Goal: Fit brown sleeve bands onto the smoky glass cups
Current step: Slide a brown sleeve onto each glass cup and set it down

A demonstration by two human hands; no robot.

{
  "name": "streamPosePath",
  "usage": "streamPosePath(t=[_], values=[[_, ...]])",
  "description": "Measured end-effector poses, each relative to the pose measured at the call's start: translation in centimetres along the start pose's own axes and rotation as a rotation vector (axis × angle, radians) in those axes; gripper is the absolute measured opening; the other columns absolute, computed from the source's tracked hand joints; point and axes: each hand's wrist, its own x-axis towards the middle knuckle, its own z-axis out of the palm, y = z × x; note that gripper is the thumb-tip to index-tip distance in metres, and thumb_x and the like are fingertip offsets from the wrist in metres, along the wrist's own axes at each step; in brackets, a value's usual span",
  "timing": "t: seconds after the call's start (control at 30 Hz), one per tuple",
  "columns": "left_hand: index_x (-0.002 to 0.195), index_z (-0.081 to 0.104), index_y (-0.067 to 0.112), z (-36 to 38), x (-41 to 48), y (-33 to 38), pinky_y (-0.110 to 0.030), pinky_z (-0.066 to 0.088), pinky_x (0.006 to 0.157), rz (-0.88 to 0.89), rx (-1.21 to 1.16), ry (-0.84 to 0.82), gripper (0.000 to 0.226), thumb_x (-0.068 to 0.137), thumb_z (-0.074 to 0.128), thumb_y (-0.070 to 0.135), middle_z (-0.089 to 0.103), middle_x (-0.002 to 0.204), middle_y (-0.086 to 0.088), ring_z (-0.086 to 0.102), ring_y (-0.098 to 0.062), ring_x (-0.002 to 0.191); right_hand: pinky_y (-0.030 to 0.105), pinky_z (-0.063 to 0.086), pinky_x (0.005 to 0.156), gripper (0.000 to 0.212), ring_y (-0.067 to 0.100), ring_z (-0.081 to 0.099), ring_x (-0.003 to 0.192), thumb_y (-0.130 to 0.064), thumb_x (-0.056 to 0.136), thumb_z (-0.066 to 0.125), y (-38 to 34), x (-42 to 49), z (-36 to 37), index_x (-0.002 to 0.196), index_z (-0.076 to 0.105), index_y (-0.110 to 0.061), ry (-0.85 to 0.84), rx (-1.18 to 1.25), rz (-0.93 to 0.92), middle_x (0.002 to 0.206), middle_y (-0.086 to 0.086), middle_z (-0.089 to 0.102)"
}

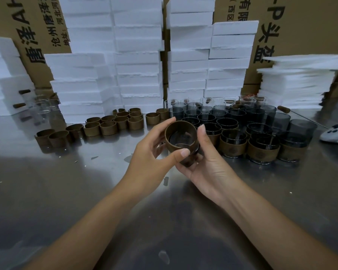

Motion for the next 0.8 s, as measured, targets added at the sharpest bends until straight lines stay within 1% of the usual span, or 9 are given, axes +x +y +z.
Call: streamPosePath(t=[0.13, 0.2, 0.27, 0.37, 0.47, 0.57, 0.67, 0.73, 0.8], values=[[0.126, 0.051, 0.036, 0.1, -0.1, -0.2, -0.031, 0.045, 0.103, -0.006, 0.026, 0.003, 0.061, 0.069, 0.072, 0.028, 0.065, 0.119, 0.015, 0.056, -0.002, 0.118, 0.029, 0.057, 0.074, 0.043, 0.015, 0.069, 0.098, -0.047, 0.053, 0.079, 0.0, -0.2, 0.2, 0.090, 0.077, -0.025, -0.014, -0.011, -0.002, 0.109, 0.006, 0.072], [0.126, 0.050, 0.037, 0.2, -0.1, -0.2, -0.032, 0.045, 0.103, -0.011, 0.023, -0.004, 0.060, 0.070, 0.071, 0.028, 0.065, 0.119, 0.016, 0.057, -0.002, 0.117, 0.030, 0.057, 0.075, 0.036, 0.017, 0.068, 0.100, -0.040, 0.053, 0.080, -0.1, -0.3, 0.2, 0.086, 0.078, -0.026, -0.005, -0.011, 0.007, 0.107, 0.006, 0.072], [0.127, 0.048, 0.036, 0.3, -0.2, -0.1, -0.026, 0.045, 0.101, -0.020, 0.006, -0.019, 0.059, 0.073, 0.069, 0.029, 0.065, 0.118, 0.019, 0.056, -0.001, 0.118, 0.031, 0.058, 0.077, 0.032, 0.016, 0.069, 0.097, -0.036, 0.053, 0.080, -0.1, -0.3, 0.2, 0.082, 0.078, -0.025, 0.013, 0.004, 0.014, 0.102, 0.006, 0.073], [0.132, 0.045, 0.033, 0.3, -0.1, 0.1, -0.010, 0.043, 0.090, -0.031, -0.013, -0.044, 0.054, 0.081, 0.059, 0.034, 0.064, 0.115, 0.027, 0.057, 0.005, 0.112, 0.035, 0.056, 0.087, 0.025, 0.015, 0.071, 0.090, -0.032, 0.055, 0.079, -0.3, -0.3, 0.2, 0.079, 0.078, -0.025, 0.019, 0.022, 0.014, 0.099, 0.006, 0.074], [0.137, 0.044, 0.028, 0.3, -0.1, 0.1, -0.008, 0.042, 0.090, -0.048, -0.076, -0.047, 0.056, 0.083, 0.059, 0.032, 0.062, 0.125, 0.018, 0.054, 0.001, 0.120, 0.038, 0.053, 0.093, 0.021, 0.019, 0.070, 0.093, -0.027, 0.061, 0.077, -0.4, -0.3, 0.1, 0.081, 0.078, -0.022, 0.000, 0.032, 0.007, 0.100, 0.009, 0.073], [0.136, 0.043, 0.032, 0.3, 0.0, -0.3, -0.019, 0.042, 0.100, -0.109, -0.170, -0.019, 0.064, 0.078, 0.071, 0.034, 0.060, 0.130, 0.014, 0.050, -0.002, 0.126, 0.039, 0.051, 0.095, 0.025, 0.024, 0.066, 0.103, -0.027, 0.062, 0.077, -0.4, -0.2, 0.2, 0.086, 0.077, -0.021, -0.030, 0.011, -0.003, 0.105, 0.011, 0.071], [0.139, 0.044, 0.024, 0.3, 0.0, -0.7, -0.036, 0.037, 0.110, -0.216, -0.236, -0.025, 0.070, 0.074, 0.069, 0.033, 0.058, 0.134, 0.004, 0.051, -0.010, 0.127, 0.036, 0.052, 0.094, 0.021, 0.023, 0.065, 0.102, -0.024, 0.063, 0.078, -0.5, -0.2, 0.3, 0.084, 0.077, -0.022, -0.030, 0.002, -0.009, 0.104, 0.010, 0.071], [0.135, 0.050, 0.027, 0.3, -0.1, -1.0, -0.042, 0.041, 0.106, -0.280, -0.258, -0.081, 0.069, 0.071, 0.071, 0.043, 0.061, 0.130, 0.003, 0.055, -0.013, 0.123, 0.035, 0.052, 0.092, 0.020, 0.023, 0.065, 0.103, -0.024, 0.064, 0.078, -0.5, -0.2, 0.3, 0.084, 0.077, -0.022, -0.034, 0.000, -0.012, 0.105, 0.012, 0.070], [0.130, 0.055, 0.031, 0.4, -0.2, -1.2, -0.044, 0.048, 0.099, -0.323, -0.296, -0.131, 0.063, 0.071, 0.068, 0.049, 0.064, 0.126, 0.001, 0.058, -0.017, 0.120, 0.036, 0.052, 0.092, 0.025, 0.028, 0.062, 0.110, -0.025, 0.064, 0.075, -0.4, -0.1, 0.2, 0.089, 0.075, -0.018, -0.030, 0.009, -0.018, 0.108, 0.015, 0.068]])
